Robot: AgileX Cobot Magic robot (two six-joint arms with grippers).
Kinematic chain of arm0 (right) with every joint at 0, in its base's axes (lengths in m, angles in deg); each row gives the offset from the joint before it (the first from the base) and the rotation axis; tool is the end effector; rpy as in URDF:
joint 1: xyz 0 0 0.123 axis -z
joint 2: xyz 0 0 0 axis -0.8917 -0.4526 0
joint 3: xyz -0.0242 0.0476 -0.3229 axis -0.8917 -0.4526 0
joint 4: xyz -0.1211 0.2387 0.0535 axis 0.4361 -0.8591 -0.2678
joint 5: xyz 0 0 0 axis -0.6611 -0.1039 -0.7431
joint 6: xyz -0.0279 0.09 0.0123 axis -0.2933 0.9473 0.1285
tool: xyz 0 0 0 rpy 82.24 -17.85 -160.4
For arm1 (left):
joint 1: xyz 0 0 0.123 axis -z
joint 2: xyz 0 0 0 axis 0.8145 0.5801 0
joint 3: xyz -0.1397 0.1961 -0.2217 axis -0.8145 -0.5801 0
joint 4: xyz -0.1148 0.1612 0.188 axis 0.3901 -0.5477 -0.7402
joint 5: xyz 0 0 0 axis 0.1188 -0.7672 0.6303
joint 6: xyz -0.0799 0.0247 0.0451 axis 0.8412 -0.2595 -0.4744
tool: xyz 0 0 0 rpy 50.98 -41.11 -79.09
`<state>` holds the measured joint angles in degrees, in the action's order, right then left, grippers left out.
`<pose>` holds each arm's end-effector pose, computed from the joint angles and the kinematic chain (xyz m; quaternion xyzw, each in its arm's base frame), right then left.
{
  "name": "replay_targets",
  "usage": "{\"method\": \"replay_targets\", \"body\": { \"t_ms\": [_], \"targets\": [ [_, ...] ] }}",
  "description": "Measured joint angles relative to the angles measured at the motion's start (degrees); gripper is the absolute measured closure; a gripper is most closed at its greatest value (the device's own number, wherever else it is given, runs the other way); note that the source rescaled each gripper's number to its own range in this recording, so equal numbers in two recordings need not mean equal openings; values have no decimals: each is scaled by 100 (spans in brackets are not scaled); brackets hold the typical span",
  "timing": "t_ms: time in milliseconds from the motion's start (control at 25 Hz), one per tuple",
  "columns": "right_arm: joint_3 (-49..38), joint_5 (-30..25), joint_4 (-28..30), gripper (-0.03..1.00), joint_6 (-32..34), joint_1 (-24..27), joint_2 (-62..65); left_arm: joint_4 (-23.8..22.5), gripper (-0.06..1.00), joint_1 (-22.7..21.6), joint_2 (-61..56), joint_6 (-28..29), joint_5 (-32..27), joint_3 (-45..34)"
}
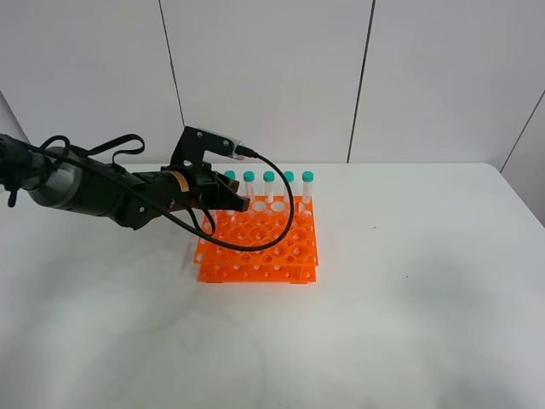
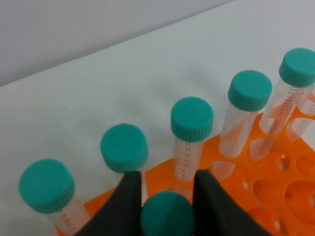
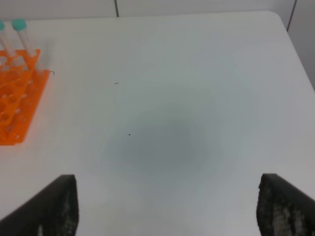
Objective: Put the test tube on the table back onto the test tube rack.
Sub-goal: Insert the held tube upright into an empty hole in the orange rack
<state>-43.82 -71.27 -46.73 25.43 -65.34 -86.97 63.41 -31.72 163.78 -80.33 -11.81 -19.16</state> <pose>-0.0237 -0.0062 0.2868 -0.0014 0.8433 -0.0128 0.5373 0.4051 -0.1748 0.1608 0.1702 0.8393 -0.1258 0.5009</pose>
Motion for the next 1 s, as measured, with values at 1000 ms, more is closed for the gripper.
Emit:
{"method": "replay_targets", "body": {
  "t_ms": [1000],
  "targets": [
    [0,0,0,9,0,0,0,-65,93,-13,-98,6,-120,148]
  ]
}}
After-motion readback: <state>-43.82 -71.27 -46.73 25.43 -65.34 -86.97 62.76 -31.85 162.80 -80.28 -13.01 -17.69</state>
